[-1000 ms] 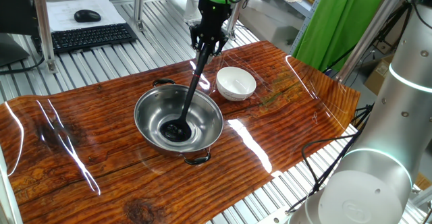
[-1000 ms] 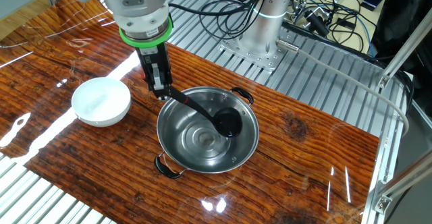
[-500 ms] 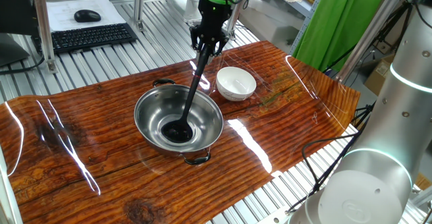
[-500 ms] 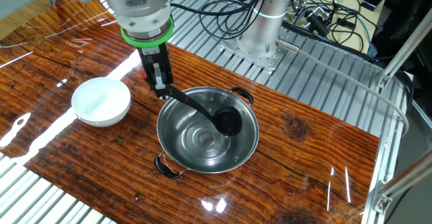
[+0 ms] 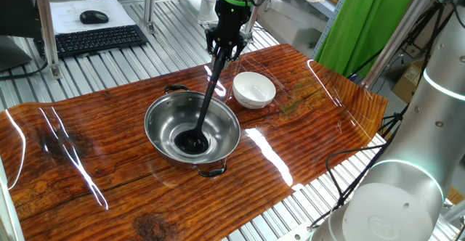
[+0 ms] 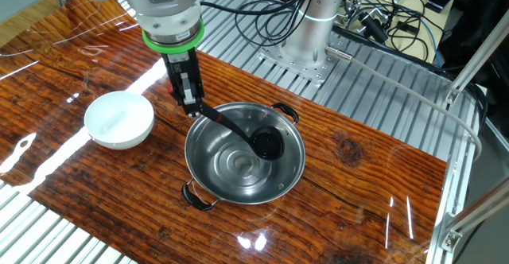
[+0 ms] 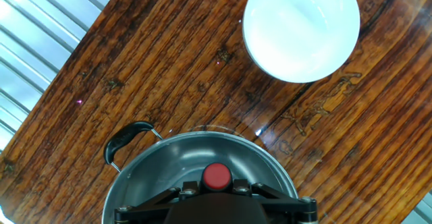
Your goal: Scoop water with a large spoon from one bowl to another
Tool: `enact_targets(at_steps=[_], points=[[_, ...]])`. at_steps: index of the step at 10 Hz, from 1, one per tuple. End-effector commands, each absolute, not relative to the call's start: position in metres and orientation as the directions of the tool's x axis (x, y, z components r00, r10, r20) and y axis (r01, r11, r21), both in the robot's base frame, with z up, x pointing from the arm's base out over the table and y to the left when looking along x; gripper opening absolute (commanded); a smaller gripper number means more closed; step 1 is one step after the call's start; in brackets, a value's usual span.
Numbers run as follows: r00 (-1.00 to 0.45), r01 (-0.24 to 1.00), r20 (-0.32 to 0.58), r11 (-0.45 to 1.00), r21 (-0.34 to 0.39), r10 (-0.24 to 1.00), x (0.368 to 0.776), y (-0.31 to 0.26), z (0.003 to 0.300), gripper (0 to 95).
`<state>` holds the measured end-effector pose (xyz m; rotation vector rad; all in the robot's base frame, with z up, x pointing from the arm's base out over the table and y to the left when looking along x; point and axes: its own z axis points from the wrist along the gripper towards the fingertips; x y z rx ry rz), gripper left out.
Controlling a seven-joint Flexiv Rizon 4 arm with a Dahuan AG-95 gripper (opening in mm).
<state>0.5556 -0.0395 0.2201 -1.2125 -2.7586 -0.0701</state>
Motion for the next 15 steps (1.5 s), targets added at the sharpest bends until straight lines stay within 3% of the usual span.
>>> enact_targets(at_steps=[1,15], points=[[-0.676,0.731,0.125,0.682,-0.013,0.726,0.5582,-0.0396,0.2203,0.0],[-0.69,0.719,0.103,0.695,-0.013,0.716,0.5582,-0.0396,0.2203,0.0]])
